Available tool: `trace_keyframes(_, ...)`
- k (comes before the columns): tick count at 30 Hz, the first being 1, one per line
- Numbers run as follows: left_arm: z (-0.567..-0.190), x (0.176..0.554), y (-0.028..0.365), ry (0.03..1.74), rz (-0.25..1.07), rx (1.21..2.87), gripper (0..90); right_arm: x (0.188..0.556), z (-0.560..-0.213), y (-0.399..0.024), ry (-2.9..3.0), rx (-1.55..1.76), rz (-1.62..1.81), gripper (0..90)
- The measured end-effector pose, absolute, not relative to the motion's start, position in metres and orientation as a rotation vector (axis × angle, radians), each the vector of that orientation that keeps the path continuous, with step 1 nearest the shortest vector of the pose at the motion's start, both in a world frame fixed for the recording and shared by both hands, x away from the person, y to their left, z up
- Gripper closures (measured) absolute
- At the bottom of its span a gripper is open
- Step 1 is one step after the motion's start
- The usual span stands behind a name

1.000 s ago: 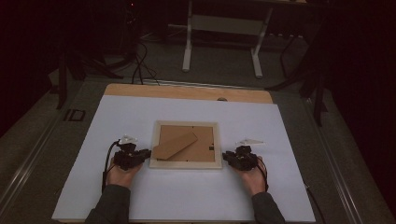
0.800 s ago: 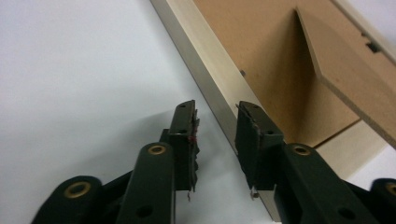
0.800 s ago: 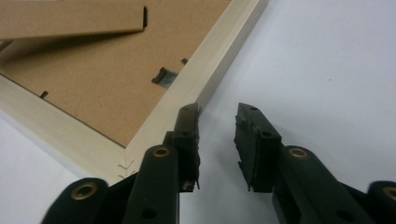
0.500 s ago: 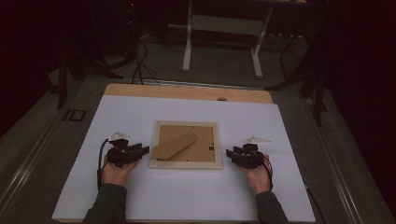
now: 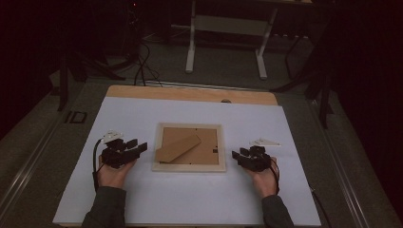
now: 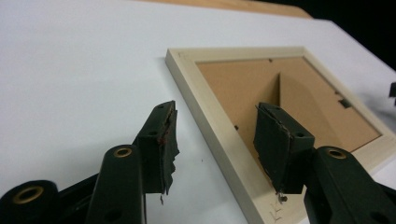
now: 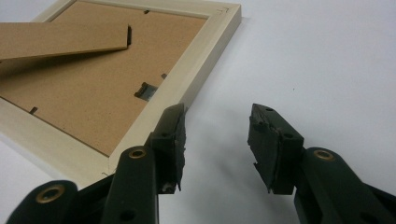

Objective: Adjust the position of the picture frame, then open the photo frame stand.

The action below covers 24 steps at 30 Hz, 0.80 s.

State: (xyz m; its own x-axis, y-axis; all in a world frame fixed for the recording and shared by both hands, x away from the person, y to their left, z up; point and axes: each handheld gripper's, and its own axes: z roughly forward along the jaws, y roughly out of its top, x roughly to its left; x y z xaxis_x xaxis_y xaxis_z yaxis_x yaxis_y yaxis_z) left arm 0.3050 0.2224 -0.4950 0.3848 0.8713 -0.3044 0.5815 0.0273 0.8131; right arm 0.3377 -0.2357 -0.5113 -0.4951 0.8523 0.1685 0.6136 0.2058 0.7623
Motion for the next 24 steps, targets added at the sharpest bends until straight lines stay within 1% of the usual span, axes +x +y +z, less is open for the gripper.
trace_keyframes(5, -0.487, 0.304, 0.221, 1.278, 0.340, 1.662, 49.3, 0.337, -0.510, -0.236, 2.191, 1.385, 1.179, 55.6)
trace_keyframes(13, -0.481, 0.303, 0.215, 1.242, 0.322, 1.688, 48.4, 0.338, -0.511, -0.238, 2.195, 1.386, 1.178, 55.0)
trace_keyframes(17, -0.471, 0.301, 0.213, 1.207, 0.323, 1.689, 48.5, 0.337, -0.512, -0.237, 2.200, 1.387, 1.182, 54.8)
trace_keyframes(22, -0.462, 0.306, 0.202, 1.145, 0.302, 1.732, 48.6, 0.337, -0.514, -0.238, 2.205, 1.393, 1.177, 54.3)
trace_keyframes(24, -0.460, 0.308, 0.197, 1.126, 0.295, 1.752, 50.0, 0.337, -0.514, -0.238, 2.204, 1.396, 1.177, 53.9)
